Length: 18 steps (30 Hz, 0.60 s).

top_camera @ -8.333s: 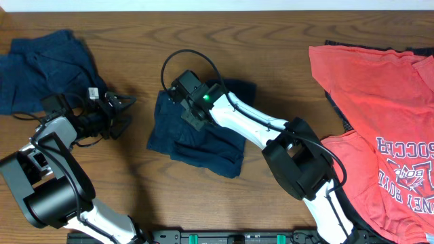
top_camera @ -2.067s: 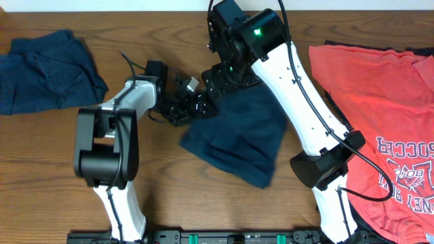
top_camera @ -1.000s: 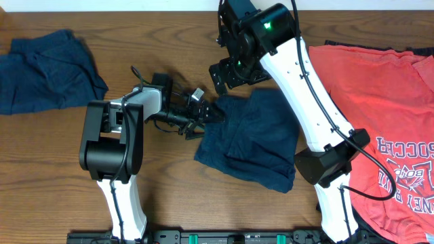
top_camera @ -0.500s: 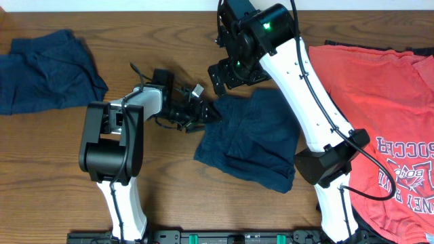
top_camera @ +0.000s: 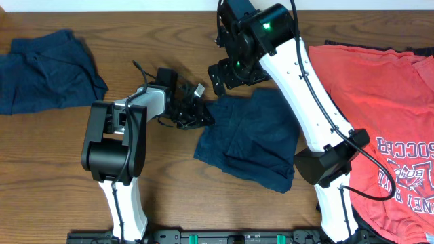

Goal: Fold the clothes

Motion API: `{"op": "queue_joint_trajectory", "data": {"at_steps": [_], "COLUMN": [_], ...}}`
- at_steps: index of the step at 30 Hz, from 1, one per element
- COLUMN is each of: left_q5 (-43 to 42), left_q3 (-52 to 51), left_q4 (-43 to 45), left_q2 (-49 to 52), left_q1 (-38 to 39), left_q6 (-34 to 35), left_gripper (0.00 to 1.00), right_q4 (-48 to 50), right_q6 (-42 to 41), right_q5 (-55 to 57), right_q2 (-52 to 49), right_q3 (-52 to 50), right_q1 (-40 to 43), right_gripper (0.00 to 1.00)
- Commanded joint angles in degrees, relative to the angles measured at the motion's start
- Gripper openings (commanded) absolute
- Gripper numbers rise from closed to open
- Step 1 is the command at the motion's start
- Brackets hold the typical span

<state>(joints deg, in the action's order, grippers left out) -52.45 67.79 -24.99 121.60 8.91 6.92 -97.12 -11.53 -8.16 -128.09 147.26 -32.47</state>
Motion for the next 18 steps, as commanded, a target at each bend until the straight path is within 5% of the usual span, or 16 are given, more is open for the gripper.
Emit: {"op": "queue_joint_trajectory", "data": {"at_steps": [1, 15, 16, 18], "left_q5": [29.1, 28.9, 28.9, 28.9], "left_q3": [-3.9, -3.9, -3.9, -3.9], "left_q4": [0.5, -0.7, -1.1, -2.0], "left_q2": [6.9, 6.9, 6.9, 6.9], "left_q1": [-1.8, -21.2, -21.7, -22.1], "left_q6": [5.1, 7.3, 7.3, 7.3], "left_gripper": [0.06, 0.07, 0.47, 0.88], "right_q4": [-0.2, -0.1, 0.0, 0.4], "right_q6": [0.4, 0.4, 0.4, 0.4], "right_q5": [-0.5, -0.4, -0.4, -0.4], "right_q2": [-0.1, -0.1, -0.1, -0.1], "right_q3": [0.2, 0.2, 0.2, 0.2], "right_q1": [0.3, 0.3, 0.3, 0.3], "right_gripper": [0.99, 0.99, 0.99, 0.99]}}
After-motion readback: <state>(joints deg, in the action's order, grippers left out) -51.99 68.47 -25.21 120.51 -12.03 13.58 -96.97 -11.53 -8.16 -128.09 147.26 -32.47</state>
